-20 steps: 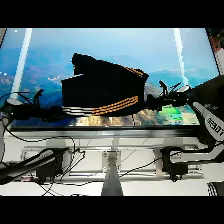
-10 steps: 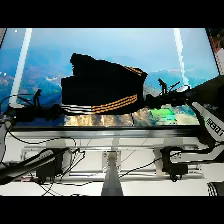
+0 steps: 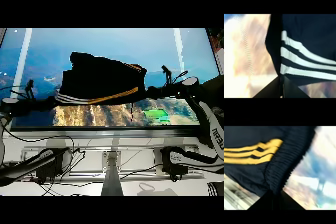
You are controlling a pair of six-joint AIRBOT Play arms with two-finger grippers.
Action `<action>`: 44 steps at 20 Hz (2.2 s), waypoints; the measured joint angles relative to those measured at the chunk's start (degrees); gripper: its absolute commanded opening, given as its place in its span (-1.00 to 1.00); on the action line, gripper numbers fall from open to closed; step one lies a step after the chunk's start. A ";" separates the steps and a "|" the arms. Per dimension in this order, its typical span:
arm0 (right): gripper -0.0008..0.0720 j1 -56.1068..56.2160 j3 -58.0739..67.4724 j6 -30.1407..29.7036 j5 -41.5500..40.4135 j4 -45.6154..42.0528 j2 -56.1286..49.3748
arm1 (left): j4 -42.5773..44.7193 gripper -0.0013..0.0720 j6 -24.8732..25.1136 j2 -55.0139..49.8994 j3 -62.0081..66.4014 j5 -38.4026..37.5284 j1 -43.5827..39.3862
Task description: Fold the clothes and pants, and hang the long-sleeved shirts on hangers.
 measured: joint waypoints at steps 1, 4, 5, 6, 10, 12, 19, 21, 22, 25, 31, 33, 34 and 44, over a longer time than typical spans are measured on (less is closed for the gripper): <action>-0.91 1.31 2.47 -0.15 0.15 -0.13 1.97 | -0.87 -0.92 0.24 1.60 3.23 -0.17 -0.04; -0.91 5.95 11.69 -0.37 -0.07 -0.07 7.82 | -1.84 -0.92 0.83 7.54 14.56 -0.55 -0.15; -0.91 7.39 14.69 -0.46 -0.46 0.15 9.49 | -1.88 -0.92 0.83 9.94 18.73 -0.28 -0.15; -0.91 9.22 18.45 -0.48 -1.03 0.37 11.47 | -2.03 -0.92 0.87 12.41 22.45 0.61 -0.15; -0.91 14.60 29.79 0.59 -3.96 1.73 18.53 | -2.47 -0.92 1.03 24.57 32.68 10.80 -0.17; -0.91 16.46 33.70 2.84 -4.98 3.10 22.05 | -1.57 -0.92 1.05 31.08 34.71 18.34 -0.17; -0.91 20.39 38.14 12.68 -5.70 6.80 30.18 | 3.54 -0.93 1.07 41.46 36.63 29.18 -0.17; -0.91 20.70 37.29 16.06 -5.55 6.58 29.57 | 4.02 -0.93 1.05 38.32 36.74 26.95 -0.33; -0.91 20.81 36.35 17.70 -5.60 5.73 28.57 | 4.28 -0.93 1.05 35.78 36.76 25.16 -0.61; -0.91 20.94 32.37 22.29 -5.95 0.07 23.65 | 5.16 -0.93 1.05 24.96 36.76 18.47 -3.32; -0.91 19.54 25.94 29.33 -12.26 -13.35 6.78 | 15.41 -0.93 -3.28 2.99 36.79 13.92 -15.28; -0.91 17.75 25.29 30.25 -14.19 -15.23 1.66 | 19.61 -0.93 -6.29 -0.79 36.79 12.66 -18.56; -0.91 16.50 25.03 30.56 -14.67 -15.98 -0.63 | 20.96 -0.93 -7.23 -1.84 36.83 11.85 -19.82; -0.91 0.04 24.55 27.71 -5.77 -21.55 -6.32 | 21.79 -0.93 -19.69 -1.99 35.08 -21.70 -30.49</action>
